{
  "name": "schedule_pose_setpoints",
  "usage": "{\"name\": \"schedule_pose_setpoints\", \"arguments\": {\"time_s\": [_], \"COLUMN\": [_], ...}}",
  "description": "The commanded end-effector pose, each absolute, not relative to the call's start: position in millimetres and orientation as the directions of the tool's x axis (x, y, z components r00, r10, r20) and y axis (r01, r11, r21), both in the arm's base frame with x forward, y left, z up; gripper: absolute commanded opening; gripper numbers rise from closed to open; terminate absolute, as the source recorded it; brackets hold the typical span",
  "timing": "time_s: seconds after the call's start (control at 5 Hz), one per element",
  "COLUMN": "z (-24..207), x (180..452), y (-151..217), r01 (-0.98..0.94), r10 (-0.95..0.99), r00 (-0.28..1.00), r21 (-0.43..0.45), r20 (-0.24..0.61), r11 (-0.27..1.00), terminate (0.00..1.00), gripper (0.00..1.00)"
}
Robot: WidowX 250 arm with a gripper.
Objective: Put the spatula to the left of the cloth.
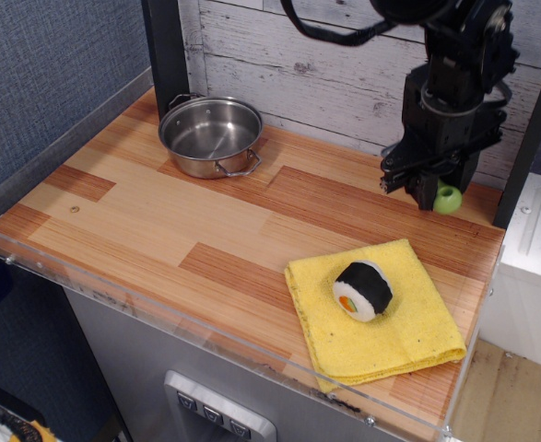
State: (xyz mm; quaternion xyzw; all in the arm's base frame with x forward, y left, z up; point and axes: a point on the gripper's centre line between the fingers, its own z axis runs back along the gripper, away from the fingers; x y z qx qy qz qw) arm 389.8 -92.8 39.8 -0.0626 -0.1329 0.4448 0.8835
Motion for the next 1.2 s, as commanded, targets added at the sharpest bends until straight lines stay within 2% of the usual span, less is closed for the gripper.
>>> {"name": "schedule_pose_setpoints", "arguments": {"time_s": [0.0, 0.4, 0.6, 1.0], "z": [106.7, 118.6, 116.0, 97.7], "x": [359.2, 302.5, 281.2, 239.6], "y": [-79.1, -34.3, -19.4, 2.3], "r01": [-0.760, -0.846, -0.896, -0.956], "r10": [0.831, 0.904, 0.938, 0.967], "r00": [0.510, 0.373, 0.243, 0.039], "r21": [-0.336, -0.323, -0.313, -0.271], "r20": [0.222, 0.210, 0.246, 0.251], "r11": [0.556, 0.424, 0.314, 0.109], "terminate": [0.00, 0.00, 0.00, 0.00], "gripper": [0.00, 0.00, 0.00, 0.00]}}
